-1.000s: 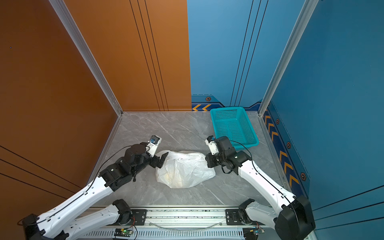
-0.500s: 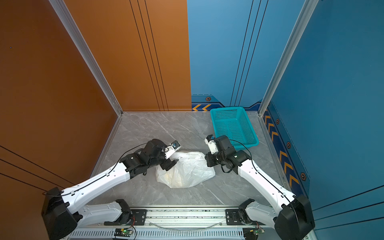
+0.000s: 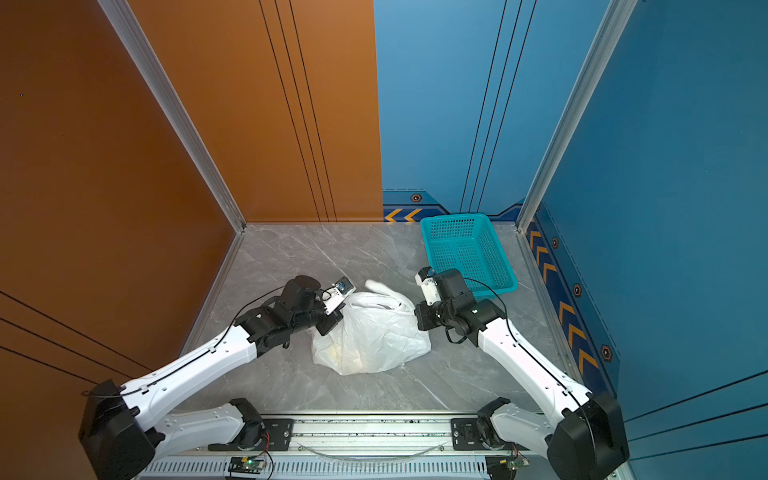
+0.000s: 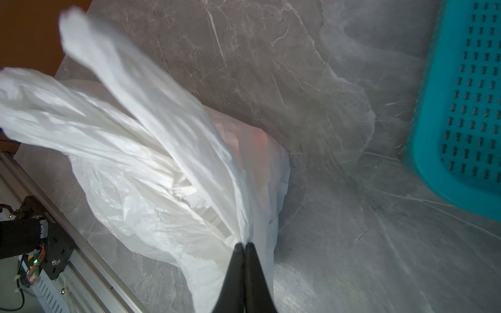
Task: Untie the knot of the plastic bag and take out the fruit
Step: Untie the plastic bag at the center of the table.
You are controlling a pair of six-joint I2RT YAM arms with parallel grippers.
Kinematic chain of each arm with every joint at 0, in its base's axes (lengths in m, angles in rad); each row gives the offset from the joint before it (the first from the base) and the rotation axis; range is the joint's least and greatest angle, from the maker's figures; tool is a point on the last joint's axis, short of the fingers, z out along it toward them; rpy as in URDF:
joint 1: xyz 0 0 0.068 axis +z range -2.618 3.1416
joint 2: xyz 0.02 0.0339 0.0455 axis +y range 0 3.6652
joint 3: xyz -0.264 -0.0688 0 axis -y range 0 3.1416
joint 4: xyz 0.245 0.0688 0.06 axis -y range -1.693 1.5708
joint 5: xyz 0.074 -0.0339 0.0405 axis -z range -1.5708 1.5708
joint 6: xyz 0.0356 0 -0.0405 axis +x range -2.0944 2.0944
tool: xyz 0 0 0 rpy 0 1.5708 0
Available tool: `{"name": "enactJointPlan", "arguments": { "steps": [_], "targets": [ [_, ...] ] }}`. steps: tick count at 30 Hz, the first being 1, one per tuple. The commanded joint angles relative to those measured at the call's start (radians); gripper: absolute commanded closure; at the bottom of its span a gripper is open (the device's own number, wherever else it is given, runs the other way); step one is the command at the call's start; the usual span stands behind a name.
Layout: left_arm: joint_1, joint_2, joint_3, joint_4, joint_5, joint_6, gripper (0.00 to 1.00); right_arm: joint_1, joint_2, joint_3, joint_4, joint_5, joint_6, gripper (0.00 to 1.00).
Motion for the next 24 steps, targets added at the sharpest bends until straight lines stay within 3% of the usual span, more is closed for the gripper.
{"name": "enactJointPlan", "arguments": {
  "steps": [1,6,10,16,20,21,24],
  "targets": [
    [0.022,-0.066,-0.073,0.074,-0.093,-0.125,1.0,-0.03,-0.069,-0.038,-0.019,0.053,0.023,1.0],
    [0.021,-0.17,-0.199,0.162,-0.203,-0.287,1.0,-0.037,-0.132,-0.114,-0.021,0.051,0.074,1.0],
    [-0.008,-0.238,-0.291,0.219,-0.236,-0.388,1.0,0.018,-0.166,-0.187,-0.001,0.062,0.138,1.0],
    [-0.112,-0.289,-0.363,0.231,-0.297,-0.421,1.0,0.109,-0.164,-0.26,0.031,0.084,0.205,1.0],
    [-0.158,-0.336,-0.393,0.249,-0.303,-0.4,1.0,0.132,-0.162,-0.204,-0.039,0.092,0.188,1.0],
    [-0.173,-0.349,-0.395,0.256,-0.304,-0.38,1.0,0.132,-0.169,-0.166,-0.069,0.088,0.174,0.98],
    [-0.203,-0.38,-0.396,0.266,-0.303,-0.329,1.0,0.133,-0.161,-0.028,-0.169,0.069,0.117,0.69]
  ]
}}
